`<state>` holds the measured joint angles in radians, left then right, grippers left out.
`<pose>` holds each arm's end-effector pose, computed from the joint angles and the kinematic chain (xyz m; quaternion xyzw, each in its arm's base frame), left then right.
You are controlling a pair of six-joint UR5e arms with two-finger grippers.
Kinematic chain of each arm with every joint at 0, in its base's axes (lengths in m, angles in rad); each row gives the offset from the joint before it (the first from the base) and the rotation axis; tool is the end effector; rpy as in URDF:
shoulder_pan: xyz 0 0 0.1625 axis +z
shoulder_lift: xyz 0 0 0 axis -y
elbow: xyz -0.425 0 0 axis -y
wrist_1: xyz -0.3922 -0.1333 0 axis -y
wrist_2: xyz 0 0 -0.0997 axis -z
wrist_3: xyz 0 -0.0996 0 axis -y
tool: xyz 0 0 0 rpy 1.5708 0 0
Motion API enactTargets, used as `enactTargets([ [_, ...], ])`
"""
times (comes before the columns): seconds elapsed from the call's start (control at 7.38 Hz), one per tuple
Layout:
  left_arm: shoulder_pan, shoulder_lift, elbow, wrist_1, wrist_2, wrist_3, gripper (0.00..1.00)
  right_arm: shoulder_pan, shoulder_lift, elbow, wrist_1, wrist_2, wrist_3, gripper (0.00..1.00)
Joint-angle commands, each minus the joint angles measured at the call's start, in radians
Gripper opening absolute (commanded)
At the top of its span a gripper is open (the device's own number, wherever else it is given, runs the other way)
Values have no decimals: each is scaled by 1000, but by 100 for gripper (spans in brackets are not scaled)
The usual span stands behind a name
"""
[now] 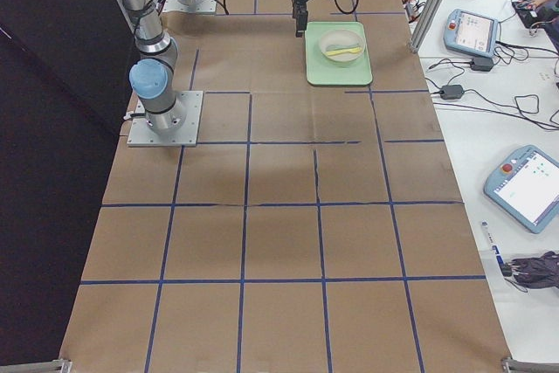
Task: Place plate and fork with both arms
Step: 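Raise the left gripper away while the right gripper moves toward the plate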
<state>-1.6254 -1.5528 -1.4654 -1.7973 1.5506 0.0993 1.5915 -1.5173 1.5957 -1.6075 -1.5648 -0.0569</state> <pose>-0.1608 -0.4624 0.5264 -0.0763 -0.9957 -0.0513 0.0112 0.1444 -0.5063 0.4525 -0.0387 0.9990 0.0208 0.0034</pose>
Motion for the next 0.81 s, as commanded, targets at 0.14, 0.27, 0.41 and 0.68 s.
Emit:
enactTargets([
  [0.14,12,28,-110,110,5,7,100,83,179,-165,-22,-1,86,100],
  [0.27,12,30,-110,110,6,7,100,118,251,-227,-23,0,124,100],
  [0.41,15,27,-112,108,6,7,100,157,329,-296,-26,0,144,100],
  [0.68,24,28,-113,104,13,8,100,227,460,-422,-32,-1,245,100],
])
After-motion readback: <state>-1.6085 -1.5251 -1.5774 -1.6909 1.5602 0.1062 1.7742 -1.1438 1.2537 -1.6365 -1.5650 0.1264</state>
